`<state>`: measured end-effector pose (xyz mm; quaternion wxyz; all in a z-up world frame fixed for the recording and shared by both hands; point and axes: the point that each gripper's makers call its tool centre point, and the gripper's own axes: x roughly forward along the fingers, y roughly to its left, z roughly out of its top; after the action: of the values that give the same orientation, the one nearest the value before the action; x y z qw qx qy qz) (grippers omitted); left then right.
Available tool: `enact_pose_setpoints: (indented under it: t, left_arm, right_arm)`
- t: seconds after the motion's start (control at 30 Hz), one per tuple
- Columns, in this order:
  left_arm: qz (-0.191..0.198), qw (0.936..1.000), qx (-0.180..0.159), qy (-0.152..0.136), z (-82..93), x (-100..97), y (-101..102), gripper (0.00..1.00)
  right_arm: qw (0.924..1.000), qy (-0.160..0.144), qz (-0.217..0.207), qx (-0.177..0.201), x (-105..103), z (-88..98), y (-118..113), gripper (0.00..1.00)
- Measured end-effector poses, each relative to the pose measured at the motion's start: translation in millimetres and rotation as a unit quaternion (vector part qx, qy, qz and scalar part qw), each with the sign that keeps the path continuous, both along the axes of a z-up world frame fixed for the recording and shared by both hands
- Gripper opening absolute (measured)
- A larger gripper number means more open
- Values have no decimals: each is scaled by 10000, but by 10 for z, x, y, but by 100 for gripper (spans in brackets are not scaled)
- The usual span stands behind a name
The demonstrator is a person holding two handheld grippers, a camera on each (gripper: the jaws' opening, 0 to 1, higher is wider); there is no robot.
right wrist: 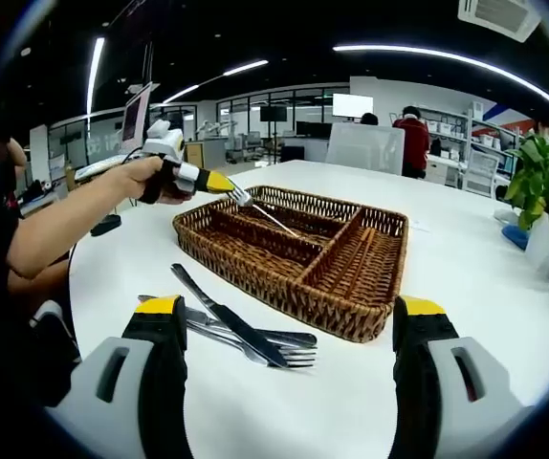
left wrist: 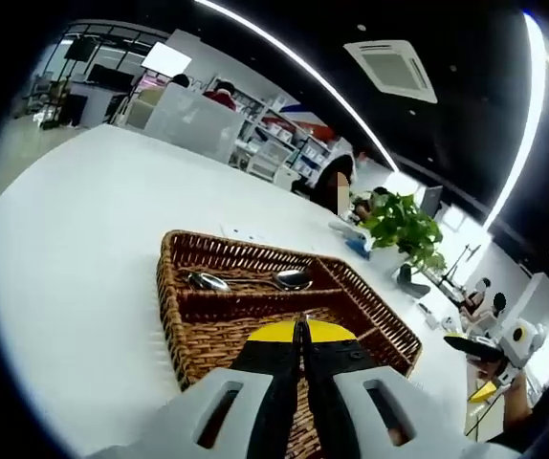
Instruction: Arrange the knives, forks, and spoons in their matching storage slots by inserting each utensil handle-first until every utensil is classified and aligned in the correct compartment
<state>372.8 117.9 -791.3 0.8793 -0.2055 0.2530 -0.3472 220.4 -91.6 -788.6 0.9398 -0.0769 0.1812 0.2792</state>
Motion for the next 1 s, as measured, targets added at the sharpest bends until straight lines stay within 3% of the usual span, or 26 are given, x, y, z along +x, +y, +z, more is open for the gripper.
enact_pose_setpoints:
  t: [0.03, 0.13, 0.2, 0.3, 0.4, 0.63, 1.0]
  left_arm:
    - [35, 9999, 129, 43, -40, 6, 19, 0]
    - [22, 9999, 103, 94, -47, 12, 5, 0]
    - [104, 9985, 510, 140, -123, 39, 54, 0]
    - [74, 9972, 701, 231, -151, 33, 48, 1]
    - [49, 9888, 1449, 352, -295, 21, 117, 3]
    - [-19, 9779, 2063, 341, -358, 39, 130, 8]
    - [-45, 9684, 2484, 233, -385, 51, 200, 11]
  right_arm:
    - [10000, 1, -5, -5, -2, -2, -4, 91]
    - [10000, 6, -17, -8, -6, -8, -15, 91]
    - [10000, 11, -19, -14, -8, -15, -13, 91]
    - [10000, 13, -6, -19, -13, -20, -3, 91]
    - [10000, 24, 3, -29, -18, -31, 0, 91]
    - [10000, 55, 16, -65, -29, -53, -9, 91]
    - [9999, 69, 37, -80, -39, -60, -14, 91]
